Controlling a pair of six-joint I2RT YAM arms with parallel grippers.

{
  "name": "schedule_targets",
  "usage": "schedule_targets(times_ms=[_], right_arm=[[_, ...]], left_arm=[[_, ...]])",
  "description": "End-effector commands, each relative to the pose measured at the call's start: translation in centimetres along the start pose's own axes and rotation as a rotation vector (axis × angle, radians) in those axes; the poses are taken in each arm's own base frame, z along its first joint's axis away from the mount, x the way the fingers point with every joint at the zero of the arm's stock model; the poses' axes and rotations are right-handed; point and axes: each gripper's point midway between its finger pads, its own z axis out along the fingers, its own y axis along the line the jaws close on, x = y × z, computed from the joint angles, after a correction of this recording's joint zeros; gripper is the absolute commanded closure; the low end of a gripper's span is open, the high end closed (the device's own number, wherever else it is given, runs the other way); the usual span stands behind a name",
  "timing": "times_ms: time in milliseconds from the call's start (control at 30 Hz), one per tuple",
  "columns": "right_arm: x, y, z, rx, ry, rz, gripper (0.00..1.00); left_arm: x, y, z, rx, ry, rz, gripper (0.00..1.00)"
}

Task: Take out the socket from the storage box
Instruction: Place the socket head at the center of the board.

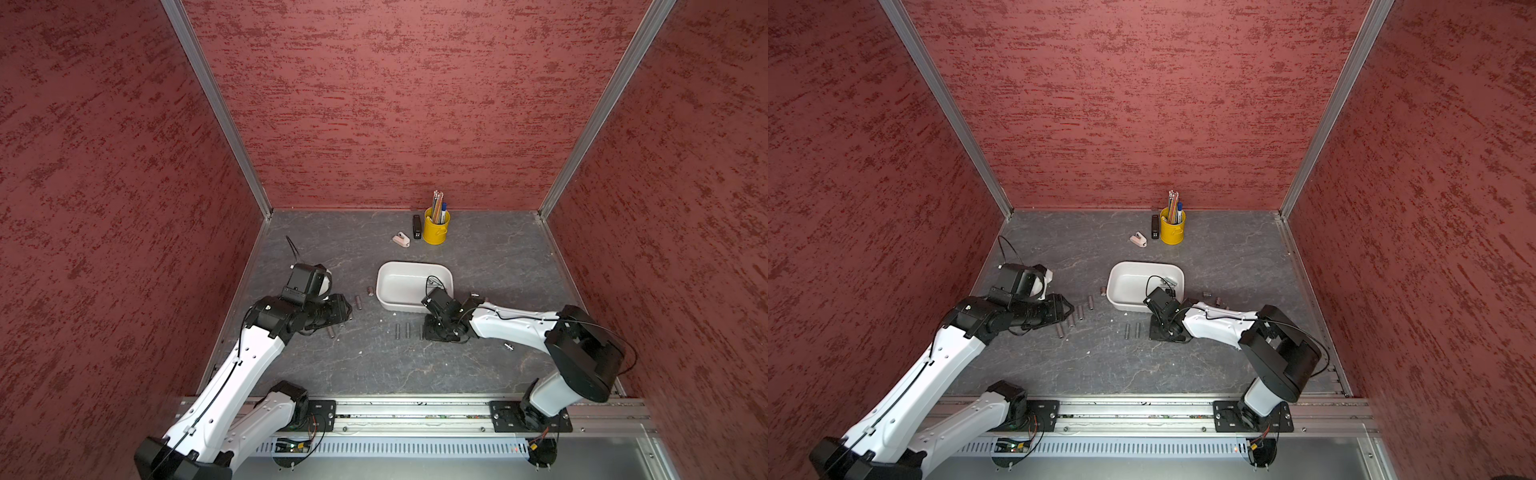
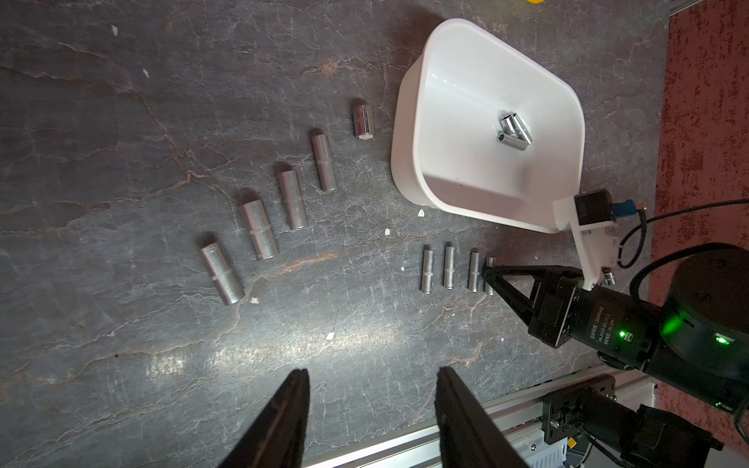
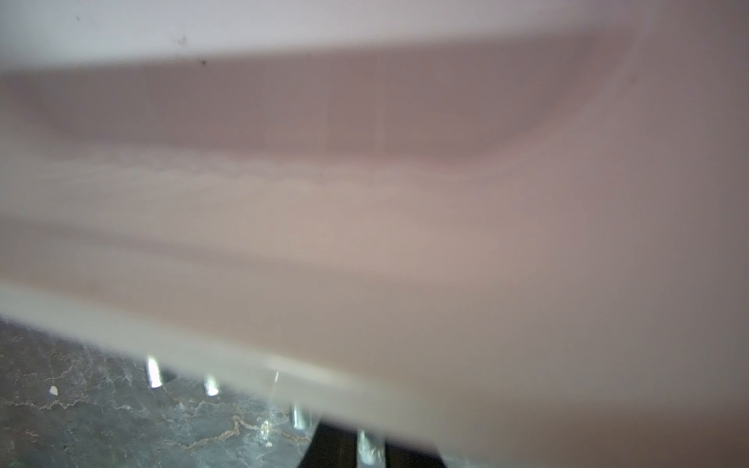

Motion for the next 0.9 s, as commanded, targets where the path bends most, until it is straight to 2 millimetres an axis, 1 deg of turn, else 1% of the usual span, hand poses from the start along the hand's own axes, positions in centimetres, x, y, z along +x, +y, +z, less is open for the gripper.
schedule_targets(times_ms=[0,233,567,800,867], right_arm=[[0.2,-0.9,0.3,0.033,-0.01,0.008,0.84],[0.2,-0.9,-0.1,0.035,-0.012,-0.002,0.81],[-0.1,-0.4,-1.6,0.009,-0.026,-0.003,0.76],[-0.4,0.2,-3.9,-0.018,-0.044,-0.016,0.72],[-1.0,0.3,-5.7,-0.028,-0.085,-0.043,0.71]], left_arm=[[-0.2,0.2,0.2,-0.003,-0.014,-0.004,0.46],[-0.2,0.2,0.2,-0.008,-0.012,-0.005,0.45],[-0.1,0.2,0.2,-0.007,-0.012,-0.005,0.45],[-0.1,0.2,0.3,-0.009,-0.009,-0.006,0.44],[-0.3,0.0,0.2,-0.003,-0.006,-0.007,0.44]])
